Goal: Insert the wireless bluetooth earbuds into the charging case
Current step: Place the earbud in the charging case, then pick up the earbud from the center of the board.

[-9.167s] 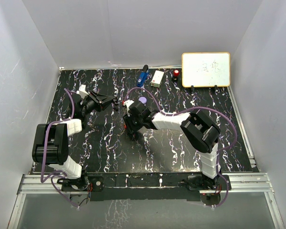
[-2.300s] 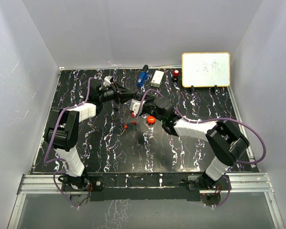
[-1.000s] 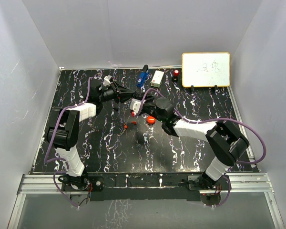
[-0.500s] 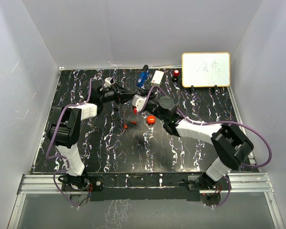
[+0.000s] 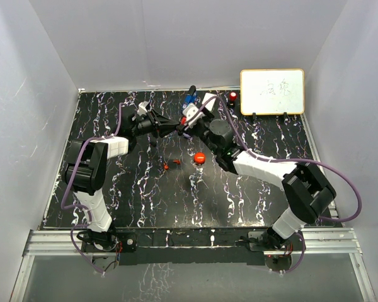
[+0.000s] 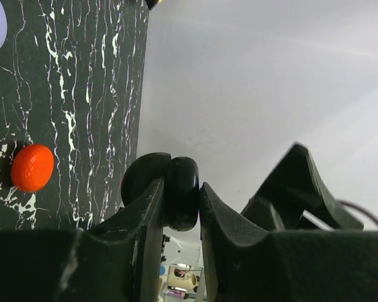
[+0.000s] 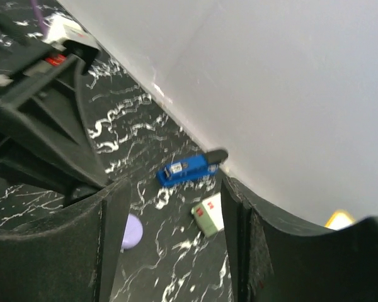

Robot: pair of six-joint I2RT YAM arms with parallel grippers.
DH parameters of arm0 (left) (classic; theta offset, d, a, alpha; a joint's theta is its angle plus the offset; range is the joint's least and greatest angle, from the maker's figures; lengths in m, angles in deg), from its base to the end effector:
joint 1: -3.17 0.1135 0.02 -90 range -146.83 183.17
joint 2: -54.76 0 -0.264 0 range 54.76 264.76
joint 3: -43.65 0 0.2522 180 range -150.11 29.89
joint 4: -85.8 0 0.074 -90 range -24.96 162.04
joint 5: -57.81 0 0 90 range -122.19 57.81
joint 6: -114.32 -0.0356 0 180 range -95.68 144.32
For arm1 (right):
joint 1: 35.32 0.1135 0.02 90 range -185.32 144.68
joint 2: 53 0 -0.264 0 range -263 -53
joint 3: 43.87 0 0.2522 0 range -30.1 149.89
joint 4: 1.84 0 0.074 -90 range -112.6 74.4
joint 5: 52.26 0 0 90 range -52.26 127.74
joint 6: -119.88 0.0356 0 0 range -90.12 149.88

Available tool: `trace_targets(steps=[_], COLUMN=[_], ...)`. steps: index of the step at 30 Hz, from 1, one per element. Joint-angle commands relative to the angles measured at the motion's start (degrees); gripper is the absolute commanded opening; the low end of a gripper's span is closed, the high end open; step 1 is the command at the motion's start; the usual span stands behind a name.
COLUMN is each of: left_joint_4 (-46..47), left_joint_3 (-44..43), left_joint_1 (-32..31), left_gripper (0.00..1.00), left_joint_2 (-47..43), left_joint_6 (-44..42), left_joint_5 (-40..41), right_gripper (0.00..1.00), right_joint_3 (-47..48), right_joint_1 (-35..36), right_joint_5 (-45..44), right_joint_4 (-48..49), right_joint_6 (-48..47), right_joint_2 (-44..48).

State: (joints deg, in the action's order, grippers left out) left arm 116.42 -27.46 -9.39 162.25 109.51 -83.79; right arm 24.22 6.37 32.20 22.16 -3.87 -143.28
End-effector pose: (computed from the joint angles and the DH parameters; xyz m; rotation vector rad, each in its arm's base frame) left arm 0.3824 -0.1138 0.2061 -0.4595 2.0381 -1.9125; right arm 0.2742 0.2397 0.2857 -0.8799 1.2632 0.0357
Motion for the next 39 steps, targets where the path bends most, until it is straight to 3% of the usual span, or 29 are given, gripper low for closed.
trace_targets(steps=[1, 6, 14, 19, 31, 39], left_joint_4=[3.35, 3.17, 3.47, 6.0, -3.35, -2.63], left_joint_3=[1.99, 5.47, 10.12, 13.63, 15.89, 17.39], left_joint_1=[1.77, 8.54, 15.53, 18.79, 23.31, 24.21], left_gripper=[0.0, 0.0, 0.0, 0.0, 0.0, 0.0], left_joint_2=[-3.57, -6.58, -11.1, -12.58, -19.94, -20.89], left_joint_6=[-1.25, -4.67, -5.67, -4.42, -10.95, -10.57], left_joint_5=[-1.01, -0.2, 1.4, 1.92, 3.95, 3.52], right_gripper=[0.54, 0.55, 0.49, 0.46, 0.46, 0.45], right_joint_3=[8.2, 14.87, 24.55, 29.17, 35.69, 39.91], right_joint_1=[-1.93, -2.12, -2.15, -1.36, 0.82, 1.14], right_joint_5=[-9.09, -7.19, 10.23, 16.16, 16.96, 15.24], right_joint_4=[-12.54, -26.37, -37.19, -37.68, -36.79, -37.44], right_joint_6=[15.82, 23.57, 37.48, 43.09, 48.3, 52.16], right_joint_2=[1.53, -1.38, -13.29, -21.11, -31.51, -36.09])
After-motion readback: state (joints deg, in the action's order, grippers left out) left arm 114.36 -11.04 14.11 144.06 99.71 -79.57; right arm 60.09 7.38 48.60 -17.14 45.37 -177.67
